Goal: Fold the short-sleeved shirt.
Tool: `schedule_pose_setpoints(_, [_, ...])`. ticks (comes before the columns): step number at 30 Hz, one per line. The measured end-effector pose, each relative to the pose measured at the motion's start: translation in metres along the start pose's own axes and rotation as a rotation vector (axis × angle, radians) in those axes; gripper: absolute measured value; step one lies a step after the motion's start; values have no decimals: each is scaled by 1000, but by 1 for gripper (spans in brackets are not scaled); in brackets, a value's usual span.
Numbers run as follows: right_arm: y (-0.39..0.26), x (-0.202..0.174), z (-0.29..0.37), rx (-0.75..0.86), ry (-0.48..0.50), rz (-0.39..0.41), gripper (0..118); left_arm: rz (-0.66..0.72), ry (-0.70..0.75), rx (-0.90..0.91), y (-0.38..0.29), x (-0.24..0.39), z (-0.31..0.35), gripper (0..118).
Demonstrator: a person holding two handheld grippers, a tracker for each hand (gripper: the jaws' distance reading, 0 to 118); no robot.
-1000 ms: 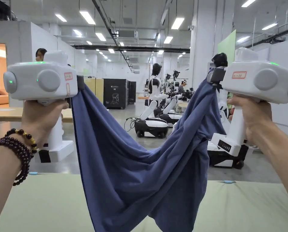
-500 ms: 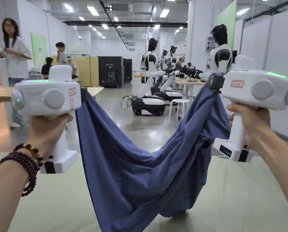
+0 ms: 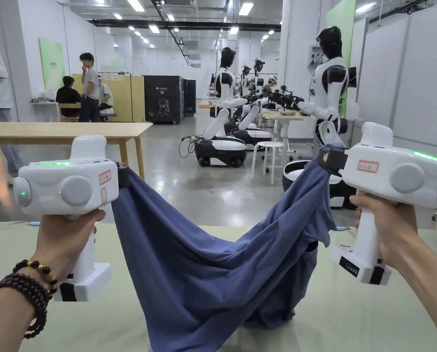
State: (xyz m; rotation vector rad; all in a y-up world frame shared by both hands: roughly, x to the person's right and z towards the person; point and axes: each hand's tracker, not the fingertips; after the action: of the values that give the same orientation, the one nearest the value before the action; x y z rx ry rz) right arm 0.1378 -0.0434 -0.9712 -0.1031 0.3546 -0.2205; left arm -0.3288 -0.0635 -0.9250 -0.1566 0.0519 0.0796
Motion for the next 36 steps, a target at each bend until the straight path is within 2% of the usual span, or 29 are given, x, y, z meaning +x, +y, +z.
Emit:
schedule_pose_setpoints(5, [-15, -7, 70, -29, -3, 30, 4, 16, 6, -23, -17, -14, 65, 4])
schedule_pose_setpoints(7, [-28, -7, 104, -50, 0, 49, 4, -4, -12, 32, -28, -24, 97, 3])
schedule_pose_setpoints(11, [-65, -2, 181, -105, 13, 57, 4, -33, -27, -63, -75, -42, 165, 4])
schedule_pose_setpoints(13, [-88, 2, 219, -186, 24, 49, 4, -53, -31, -115, -106, -50, 199, 4])
schedule_pose_setpoints(16, [-124, 8, 270, -306, -8, 55, 4, -37, -59, -218, -158, -63, 244, 4])
schedule_pose_setpoints(18, [-150, 15, 298, -391, -13, 30, 4, -54, -80, -295, -191, -70, 269, 3])
schedule_pose_setpoints(20, [-175, 20, 319, -496, -50, 34, 4, -80, -54, -365, -217, -78, 288, 4])
schedule_pose_setpoints(22, [-197, 24, 331, -602, -97, 64, 4, -73, -40, -420, -237, -86, 298, 4])
schedule_pose_setpoints(25, [-233, 28, 337, -779, -179, 162, 4, -59, -47, -506, -266, -96, 303, 3])
schedule_pose_setpoints(27, [-260, 31, 333, -922, -188, 223, 4, -101, -21, -566, -283, -98, 300, 3])
schedule_pose_setpoints(30, [-287, 44, 327, -976, -202, 239, 4, -100, -7, -612, -299, -104, 293, 3])
schedule_pose_setpoints(33, [-284, 49, 325, -947, -215, 189, 7, -75, -11, -624, -310, -119, 281, 6])
schedule_pose_setpoints(34, [-282, 51, 324, -942, -215, 185, 17, -73, -14, -628, -309, -119, 280, 19])
schedule_pose_setpoints(35, [-280, 53, 324, -927, -221, 180, 47, -73, -13, -629, -308, -119, 281, 50])
schedule_pose_setpoints(36, [-276, 54, 327, -896, -215, 180, 104, -84, -7, -611, -306, -120, 284, 109])
